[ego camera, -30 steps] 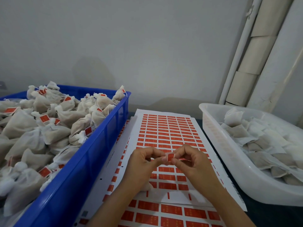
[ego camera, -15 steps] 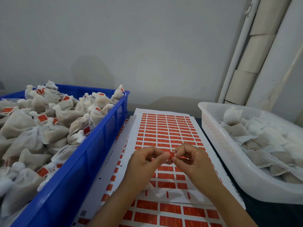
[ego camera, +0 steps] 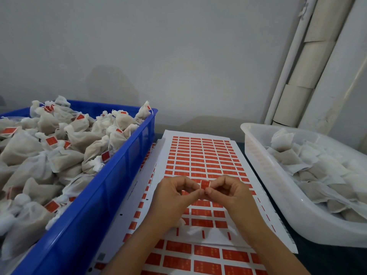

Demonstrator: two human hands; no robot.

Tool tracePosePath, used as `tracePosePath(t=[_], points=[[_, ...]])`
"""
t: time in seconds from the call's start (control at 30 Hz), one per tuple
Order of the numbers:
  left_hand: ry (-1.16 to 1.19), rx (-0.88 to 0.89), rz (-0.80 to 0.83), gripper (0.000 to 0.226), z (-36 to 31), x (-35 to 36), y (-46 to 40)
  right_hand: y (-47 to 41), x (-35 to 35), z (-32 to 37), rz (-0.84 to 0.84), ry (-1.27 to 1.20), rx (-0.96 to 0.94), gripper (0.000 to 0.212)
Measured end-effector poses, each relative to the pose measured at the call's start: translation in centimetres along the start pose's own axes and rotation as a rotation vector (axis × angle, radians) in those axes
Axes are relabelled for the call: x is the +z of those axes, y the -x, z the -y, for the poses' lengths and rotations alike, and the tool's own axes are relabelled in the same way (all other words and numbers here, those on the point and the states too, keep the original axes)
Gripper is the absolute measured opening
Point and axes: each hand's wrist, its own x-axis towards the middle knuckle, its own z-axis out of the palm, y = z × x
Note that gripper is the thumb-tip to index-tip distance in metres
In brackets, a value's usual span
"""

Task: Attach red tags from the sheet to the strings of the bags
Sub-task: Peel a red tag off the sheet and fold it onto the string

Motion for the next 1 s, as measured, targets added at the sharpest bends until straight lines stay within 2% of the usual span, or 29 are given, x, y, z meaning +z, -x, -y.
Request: tracePosePath(t=[0.1,0.17,0.3,0.43,0.7,0.77,0.9,0.93,1.0], points=[[0.014,-0.007,-0.008,0.006,0.1,-0.1,-0.1,-0.2,0.4,0.0,-0.072,-0.165,0.167,0.027],[0.032,-0.009,0.006,0.005,0.2,0.0,0.0,-0.3,0.2,0.1,-0.036,-0.173,0.208,0.028],[0.053,0.001,0.048,0.005,0.1,0.0,-0.1,-0.1,0.2,0.0,0.047,-0.030,0.115,0.001],[0.043,0.006,0.068,0.005,0.1,0.0,0.0,0.0,0.4,-0.1,-0.005,0.082,0.014,0.015],[0.028,0.014,0.030,0.006,0.4,0.0,-0.3,0.0,0.6,-0.4,0.026,0.108,-0.028,0.009],[-0.020,0.014,0.047,0.007,0.2,-0.1,-0.4,0.0,0.5,-0.5,-0.020,0.135,-0.053,0.011],[-0.367,-0.096,0.276,0.063,0.2,-2.0,-0.3,-0.1,0.3,-0.6,-0.122,0.058,-0.037,0.015],[-0.405,-0.131,0.337,0.069,0.2,-2.9,-0.2,-0.2,0.3,-0.6,-0.123,0.031,-0.027,0.015],[-0.392,-0.204,0.458,0.066,0.2,-4.7,0.0,-0.1,0.4,-0.9,-0.115,0.000,-0.006,0.015]])
